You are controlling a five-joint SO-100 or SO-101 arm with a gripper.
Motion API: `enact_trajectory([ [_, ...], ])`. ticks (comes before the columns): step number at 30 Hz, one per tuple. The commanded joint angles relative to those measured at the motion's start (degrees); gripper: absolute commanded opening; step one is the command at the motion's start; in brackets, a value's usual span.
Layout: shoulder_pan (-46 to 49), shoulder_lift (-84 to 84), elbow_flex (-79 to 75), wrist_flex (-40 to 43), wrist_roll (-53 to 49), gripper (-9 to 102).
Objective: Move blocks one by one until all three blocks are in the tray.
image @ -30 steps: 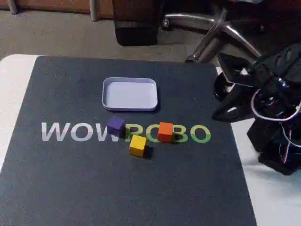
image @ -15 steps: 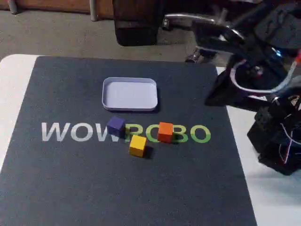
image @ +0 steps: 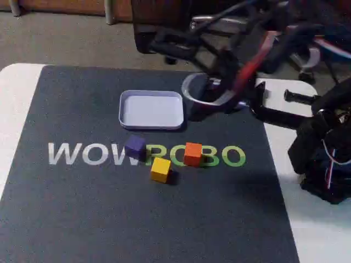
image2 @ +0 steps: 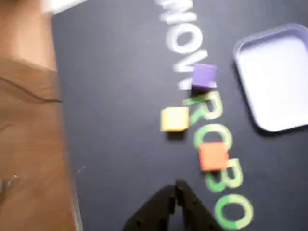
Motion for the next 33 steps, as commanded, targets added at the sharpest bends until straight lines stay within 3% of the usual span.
enact_trajectory([
  [1, 4.13, -4.66, -2.46, -0.62, -4.13, -8],
  [7, 12.13, -2.37, 5.1, -0.79, -19.16, -7],
  [16, 16.0, 5.45, 16.52, -2.55, -40.69, -5],
  [26, 10.37, -1.32, 16.88, -7.65, -42.63, -1],
  [33, 11.6, -6.42, 17.49, -9.4, -44.12, 5],
])
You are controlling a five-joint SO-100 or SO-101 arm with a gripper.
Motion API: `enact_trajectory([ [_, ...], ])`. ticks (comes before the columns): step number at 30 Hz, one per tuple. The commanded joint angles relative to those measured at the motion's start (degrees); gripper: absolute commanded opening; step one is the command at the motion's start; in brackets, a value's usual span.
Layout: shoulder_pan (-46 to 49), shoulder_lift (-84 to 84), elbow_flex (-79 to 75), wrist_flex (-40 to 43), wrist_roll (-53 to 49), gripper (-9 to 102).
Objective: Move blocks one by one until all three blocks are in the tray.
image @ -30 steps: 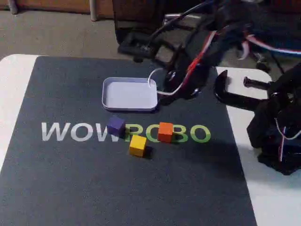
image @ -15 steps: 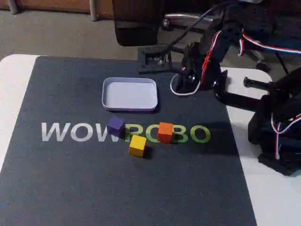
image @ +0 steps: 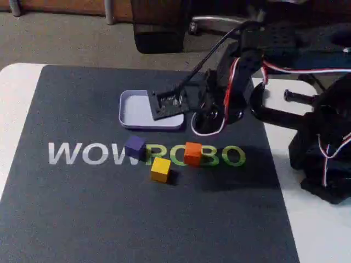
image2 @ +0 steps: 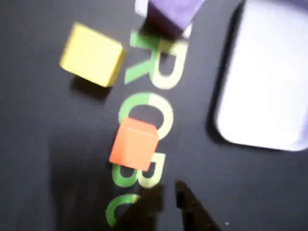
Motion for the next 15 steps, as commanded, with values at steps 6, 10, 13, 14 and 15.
enact_trajectory([
  [6, 1.41, -0.7, 2.72, -4.92, -1.49, 13],
  [10, 1.67, -0.79, 4.22, -6.24, -2.37, 15],
  [13, 0.62, -0.35, 7.03, -10.02, -2.37, 15],
  [14, 0.26, -0.97, 7.12, -10.9, -2.02, 15],
  [15, 0.0, -1.67, 7.12, -11.69, -1.76, 15],
])
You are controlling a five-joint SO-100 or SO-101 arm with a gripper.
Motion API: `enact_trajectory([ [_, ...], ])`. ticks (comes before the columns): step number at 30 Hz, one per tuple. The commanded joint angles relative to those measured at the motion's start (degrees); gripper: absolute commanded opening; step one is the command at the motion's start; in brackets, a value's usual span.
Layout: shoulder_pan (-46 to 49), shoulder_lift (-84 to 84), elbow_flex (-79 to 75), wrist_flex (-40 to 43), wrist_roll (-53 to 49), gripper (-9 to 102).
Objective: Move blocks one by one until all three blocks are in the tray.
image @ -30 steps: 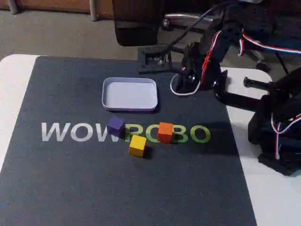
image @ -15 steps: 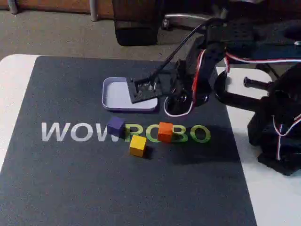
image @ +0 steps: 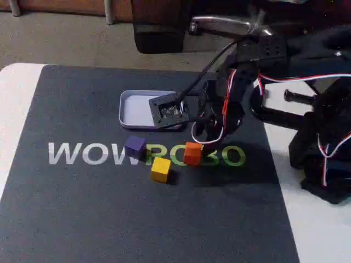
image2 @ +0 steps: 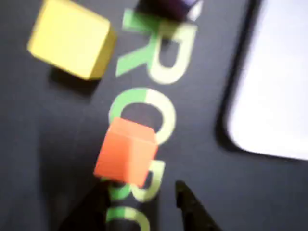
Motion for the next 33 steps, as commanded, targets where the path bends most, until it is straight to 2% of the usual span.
enact_trajectory([
  [1, -1.23, -0.7, 0.09, -2.72, 0.62, 15],
  [29, -4.31, -8.96, -0.44, -12.22, 5.19, 18],
  [31, -4.57, -9.05, -0.44, -12.22, 5.54, 17],
  [33, -4.83, -9.23, -0.53, -12.83, 6.33, 11],
])
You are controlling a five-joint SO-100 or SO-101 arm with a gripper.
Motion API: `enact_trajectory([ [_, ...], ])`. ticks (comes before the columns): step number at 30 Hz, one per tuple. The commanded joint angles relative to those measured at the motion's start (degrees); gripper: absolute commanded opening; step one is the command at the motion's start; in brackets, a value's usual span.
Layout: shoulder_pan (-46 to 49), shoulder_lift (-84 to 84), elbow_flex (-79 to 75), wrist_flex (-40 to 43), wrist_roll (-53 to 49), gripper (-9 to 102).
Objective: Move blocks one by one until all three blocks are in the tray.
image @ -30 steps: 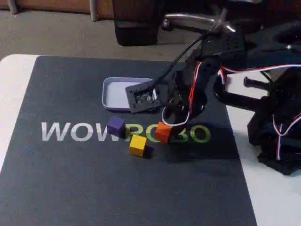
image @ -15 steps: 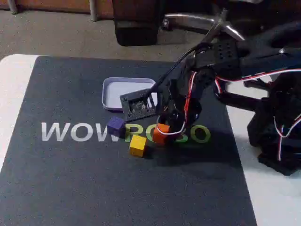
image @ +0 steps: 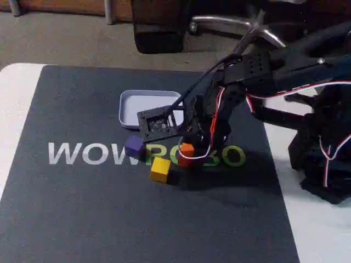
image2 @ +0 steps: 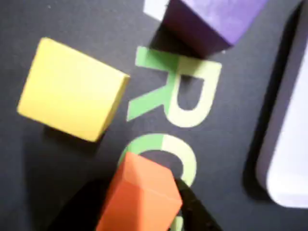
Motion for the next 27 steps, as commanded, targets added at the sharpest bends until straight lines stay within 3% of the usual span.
enact_trajectory([
  [1, -0.79, 0.09, -0.62, -1.32, 1.05, 8],
  [6, 0.26, 0.62, -0.44, -1.58, 1.41, -7],
  [10, 1.85, 2.72, -0.18, -1.58, 4.83, -8],
  [22, 4.04, 4.66, -7.56, -2.2, 35.95, -8],
  [27, 4.31, -3.16, -18.19, -2.46, 46.76, -8],
])
